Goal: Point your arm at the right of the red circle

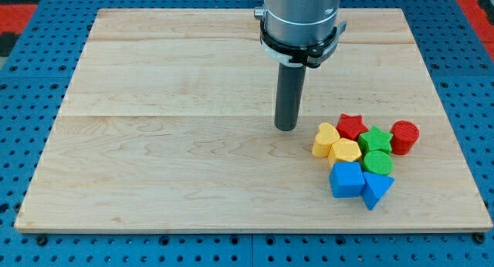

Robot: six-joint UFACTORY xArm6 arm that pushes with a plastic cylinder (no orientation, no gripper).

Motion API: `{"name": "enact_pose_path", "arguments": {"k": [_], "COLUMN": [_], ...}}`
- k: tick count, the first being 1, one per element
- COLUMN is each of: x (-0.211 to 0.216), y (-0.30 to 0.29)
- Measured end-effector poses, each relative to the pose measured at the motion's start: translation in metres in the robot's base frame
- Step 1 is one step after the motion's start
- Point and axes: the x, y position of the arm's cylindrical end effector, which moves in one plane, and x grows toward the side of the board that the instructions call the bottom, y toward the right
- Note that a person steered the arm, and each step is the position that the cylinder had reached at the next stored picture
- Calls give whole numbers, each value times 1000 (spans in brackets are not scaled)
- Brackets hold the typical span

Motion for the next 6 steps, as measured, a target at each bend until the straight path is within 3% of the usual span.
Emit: {"name": "enact_pose_path", "arguments": {"k": [1, 2, 3, 5, 6], "x": [0, -62, -82, 19, 27], "y": [0, 1, 77, 216, 186]}}
